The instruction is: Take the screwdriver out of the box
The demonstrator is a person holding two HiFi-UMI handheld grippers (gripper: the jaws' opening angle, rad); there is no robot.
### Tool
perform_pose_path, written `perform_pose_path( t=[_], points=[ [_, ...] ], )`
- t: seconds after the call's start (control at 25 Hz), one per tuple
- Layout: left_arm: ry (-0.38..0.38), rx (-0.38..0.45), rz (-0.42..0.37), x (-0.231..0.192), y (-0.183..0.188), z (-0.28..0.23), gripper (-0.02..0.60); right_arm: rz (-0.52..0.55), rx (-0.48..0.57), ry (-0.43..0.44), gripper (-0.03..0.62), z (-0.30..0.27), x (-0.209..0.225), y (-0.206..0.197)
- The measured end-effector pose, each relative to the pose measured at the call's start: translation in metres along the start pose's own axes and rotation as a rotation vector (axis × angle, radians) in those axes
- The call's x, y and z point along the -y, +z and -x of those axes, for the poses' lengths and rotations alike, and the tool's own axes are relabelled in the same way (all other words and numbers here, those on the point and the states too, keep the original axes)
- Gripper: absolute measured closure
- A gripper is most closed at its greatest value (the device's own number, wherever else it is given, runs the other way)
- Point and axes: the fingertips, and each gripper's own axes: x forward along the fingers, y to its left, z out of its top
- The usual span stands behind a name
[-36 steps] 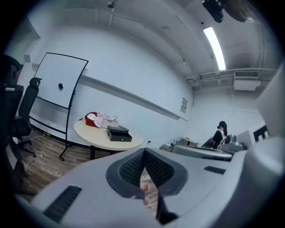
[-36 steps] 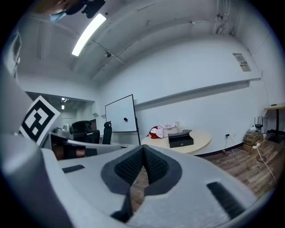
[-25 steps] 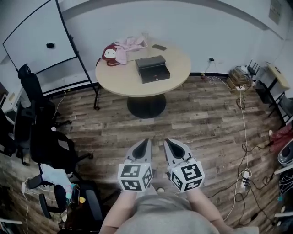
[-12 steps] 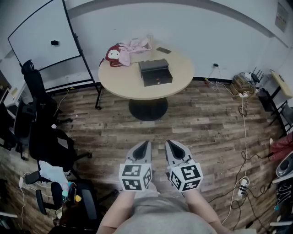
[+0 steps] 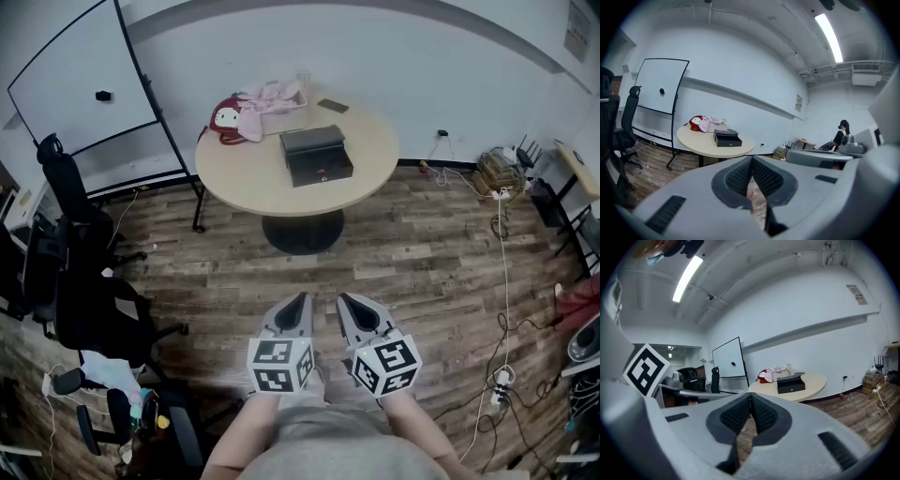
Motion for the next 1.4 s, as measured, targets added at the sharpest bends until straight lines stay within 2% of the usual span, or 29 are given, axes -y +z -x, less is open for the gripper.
perform_pose_path(
  t=[0.24, 0.92, 1.16, 1.4],
  points=[
    [-0.014, -0.011, 0.003, -0.032, 0.017, -0.052, 0.578, -0.002, -0.009, -0.025, 0.594, -0.055, 0.026, 0.007],
    [-0.087, -0.061, 0.046, -0.146, 0.087, -0.208, 0.578, -0.003, -0.003, -0.107, 0.594, -0.234, 0.1, 0.062],
    [-0.109, -0.076, 0.019, -0.17, 0.101, -0.254, 0.578, -0.009, -0.001, -0.145, 0.594, -0.279, 0.127, 0.067],
    [-0.128, -0.102, 0.024, -0.185, 0.107, -0.287, 0.578, -0.026, -0.006, -0.173, 0.594, -0.302, 0.151, 0.069]
  ],
)
